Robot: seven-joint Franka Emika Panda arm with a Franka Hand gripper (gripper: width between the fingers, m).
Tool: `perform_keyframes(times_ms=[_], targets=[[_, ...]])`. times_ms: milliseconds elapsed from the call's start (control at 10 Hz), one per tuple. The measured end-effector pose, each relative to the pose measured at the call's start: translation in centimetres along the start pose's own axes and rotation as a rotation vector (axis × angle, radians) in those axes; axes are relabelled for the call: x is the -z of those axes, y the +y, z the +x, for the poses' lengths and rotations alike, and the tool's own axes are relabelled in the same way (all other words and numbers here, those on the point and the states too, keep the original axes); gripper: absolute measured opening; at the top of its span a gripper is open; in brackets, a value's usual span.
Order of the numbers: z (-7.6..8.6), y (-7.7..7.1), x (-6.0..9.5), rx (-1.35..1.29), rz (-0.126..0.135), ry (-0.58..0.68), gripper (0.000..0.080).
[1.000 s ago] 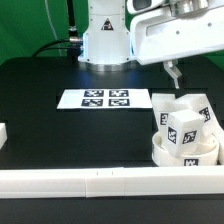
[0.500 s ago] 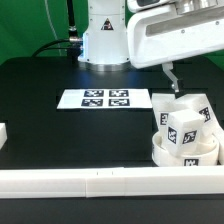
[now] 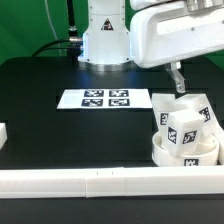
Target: Assemble stool
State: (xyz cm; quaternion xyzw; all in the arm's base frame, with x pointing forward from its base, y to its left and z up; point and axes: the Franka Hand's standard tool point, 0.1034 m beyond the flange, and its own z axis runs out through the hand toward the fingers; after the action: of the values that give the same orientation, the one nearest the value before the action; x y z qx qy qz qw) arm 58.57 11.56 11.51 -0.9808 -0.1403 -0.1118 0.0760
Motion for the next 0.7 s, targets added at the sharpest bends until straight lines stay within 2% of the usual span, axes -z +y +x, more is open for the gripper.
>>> perform_keyframes(times_ms=[200,400,700], targets=[[0.21,-0.12,-0.34,0.28,-0.017,-0.006,0.0649],[0.78,-0.42,-0.26,0.501,-0.019,-0.033,0.0649],[0.63,-0.02,-0.34,0.665,-0.023,-0.039,0.0649]])
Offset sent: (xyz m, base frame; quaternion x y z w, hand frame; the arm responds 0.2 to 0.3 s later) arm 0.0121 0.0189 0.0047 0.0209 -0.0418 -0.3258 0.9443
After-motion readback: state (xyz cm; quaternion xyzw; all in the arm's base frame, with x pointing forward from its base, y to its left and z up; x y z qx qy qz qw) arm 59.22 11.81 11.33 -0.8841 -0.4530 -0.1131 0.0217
